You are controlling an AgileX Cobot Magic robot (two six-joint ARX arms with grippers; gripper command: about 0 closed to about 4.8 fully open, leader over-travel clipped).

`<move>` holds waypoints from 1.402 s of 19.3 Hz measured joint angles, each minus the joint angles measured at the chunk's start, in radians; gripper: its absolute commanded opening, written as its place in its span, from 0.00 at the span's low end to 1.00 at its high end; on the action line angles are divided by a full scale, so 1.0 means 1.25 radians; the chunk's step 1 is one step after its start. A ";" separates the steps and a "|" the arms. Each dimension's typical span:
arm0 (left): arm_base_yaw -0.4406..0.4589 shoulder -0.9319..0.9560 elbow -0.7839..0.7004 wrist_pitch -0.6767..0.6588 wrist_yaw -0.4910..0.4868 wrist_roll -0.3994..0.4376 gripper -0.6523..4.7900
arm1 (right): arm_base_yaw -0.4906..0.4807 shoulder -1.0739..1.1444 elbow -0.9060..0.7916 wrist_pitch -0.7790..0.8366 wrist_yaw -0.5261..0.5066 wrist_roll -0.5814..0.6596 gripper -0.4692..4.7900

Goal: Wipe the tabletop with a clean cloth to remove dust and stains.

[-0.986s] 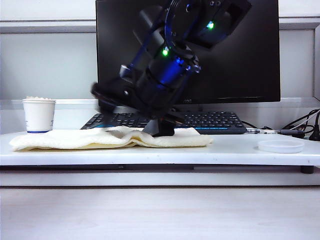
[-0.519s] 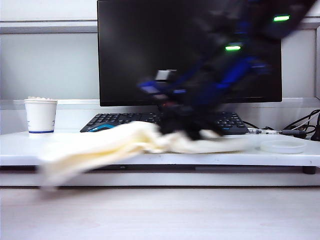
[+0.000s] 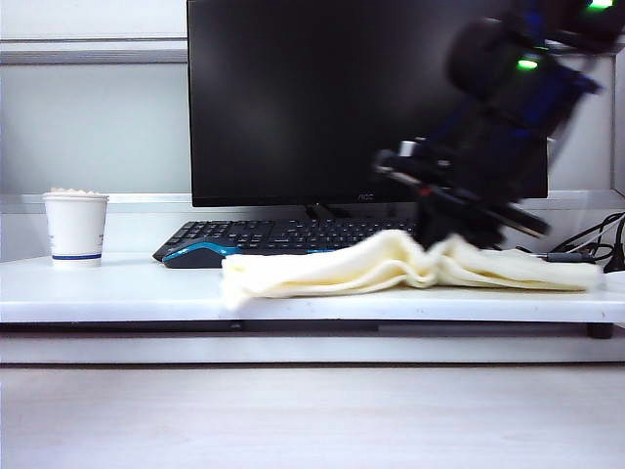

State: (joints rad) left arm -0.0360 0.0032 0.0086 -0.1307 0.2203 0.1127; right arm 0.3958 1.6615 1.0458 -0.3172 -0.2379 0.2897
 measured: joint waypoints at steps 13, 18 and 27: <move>0.000 0.000 0.000 0.012 0.000 0.000 0.11 | 0.296 0.242 0.275 0.105 -0.056 0.169 0.07; 0.000 0.000 0.000 0.012 0.000 0.000 0.11 | 0.301 0.312 0.377 0.085 -0.062 0.187 0.07; 0.000 0.000 0.000 0.012 0.000 0.000 0.11 | 0.156 0.252 0.313 -0.049 -0.085 0.088 0.07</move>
State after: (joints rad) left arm -0.0360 0.0032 0.0086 -0.1158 0.2203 0.1123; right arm 0.5911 1.9770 1.4364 -0.3790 -0.3443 0.4000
